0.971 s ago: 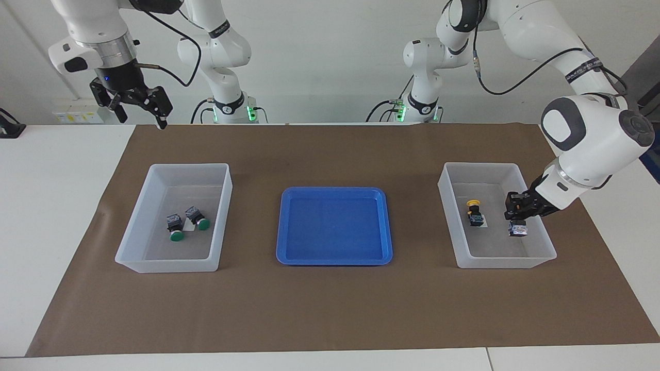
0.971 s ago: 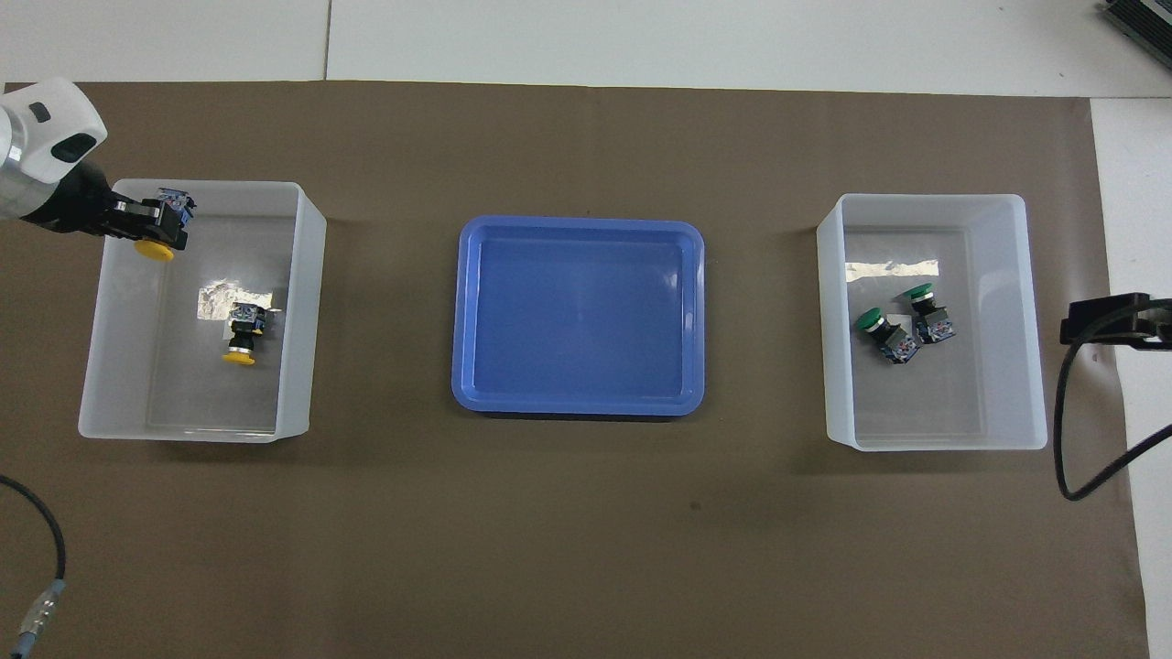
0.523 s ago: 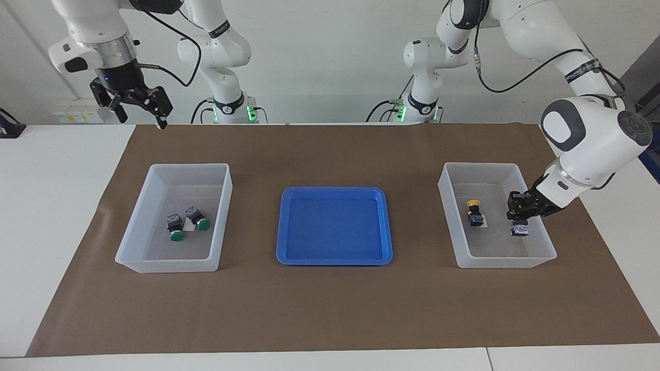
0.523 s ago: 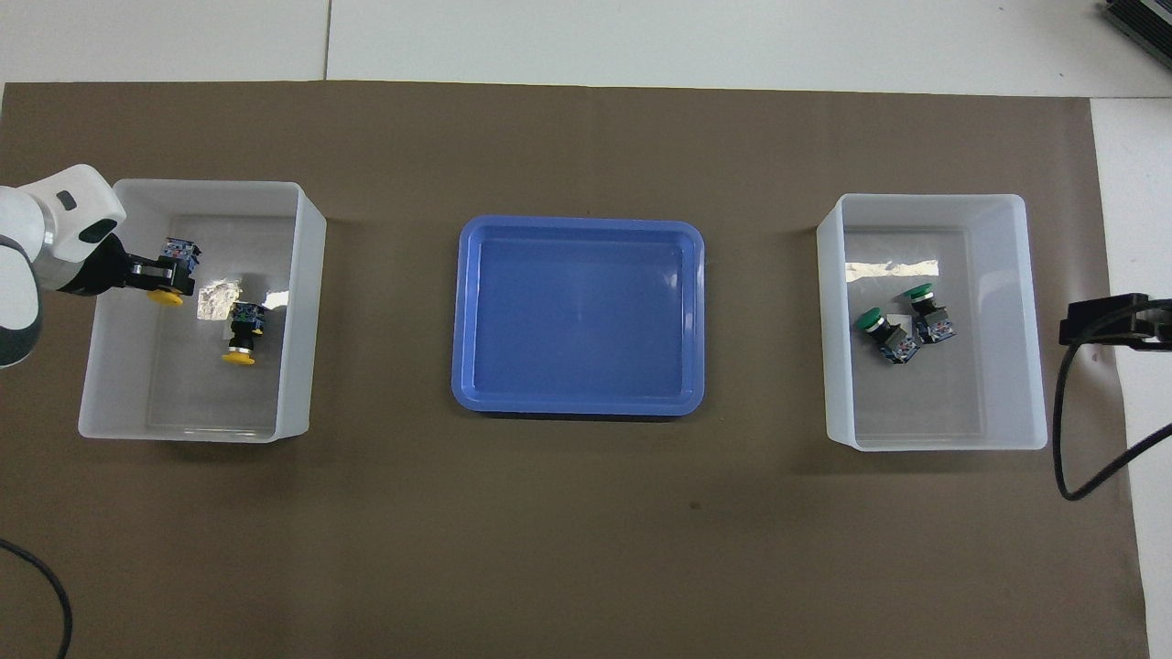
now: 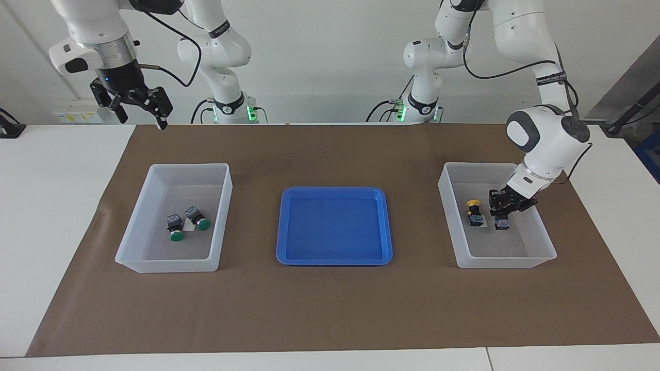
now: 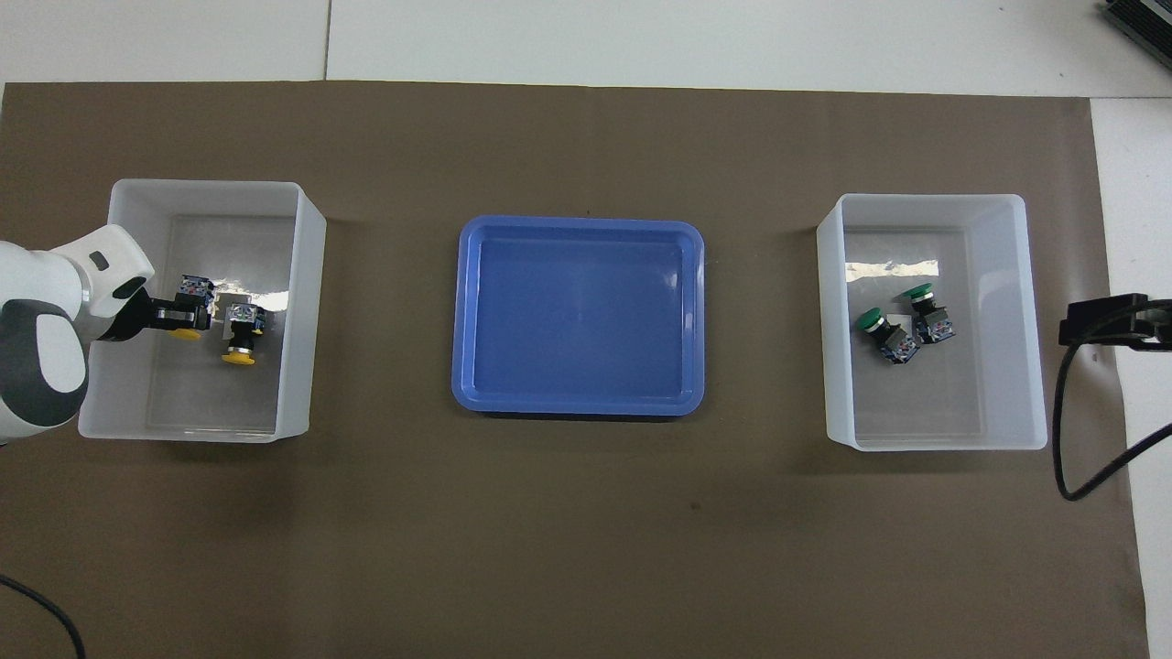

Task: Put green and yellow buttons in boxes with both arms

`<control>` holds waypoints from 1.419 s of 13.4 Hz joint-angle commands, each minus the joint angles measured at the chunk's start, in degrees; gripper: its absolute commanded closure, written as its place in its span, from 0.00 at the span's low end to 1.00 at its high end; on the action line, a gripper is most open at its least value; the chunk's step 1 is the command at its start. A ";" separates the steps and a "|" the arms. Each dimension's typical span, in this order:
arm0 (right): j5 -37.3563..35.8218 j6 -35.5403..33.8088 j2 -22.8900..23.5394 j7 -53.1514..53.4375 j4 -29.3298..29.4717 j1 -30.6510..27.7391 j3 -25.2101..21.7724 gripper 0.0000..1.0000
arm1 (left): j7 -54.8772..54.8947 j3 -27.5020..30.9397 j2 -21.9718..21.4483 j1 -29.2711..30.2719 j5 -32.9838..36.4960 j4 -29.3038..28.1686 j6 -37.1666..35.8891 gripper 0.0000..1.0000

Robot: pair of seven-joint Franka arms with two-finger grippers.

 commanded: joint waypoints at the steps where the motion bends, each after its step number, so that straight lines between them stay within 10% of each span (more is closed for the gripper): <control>1: 1.69 0.22 -0.26 -0.26 -0.42 -0.55 0.30 0.00 | 1.00 -0.49 -1.97 0.66 0.26 -4.66 4.78 0.71; 9: 0.20 -2.31 1.41 -1.67 3.44 -0.73 0.30 0.00 | 0.74 -0.49 -1.44 -0.12 0.26 -0.90 1.11 0.25; 19: 1.25 -5.22 4.31 -1.23 7.31 -1.08 0.12 0.00 | -8.66 -0.67 0.67 -2.14 5.18 34.51 -42.11 0.21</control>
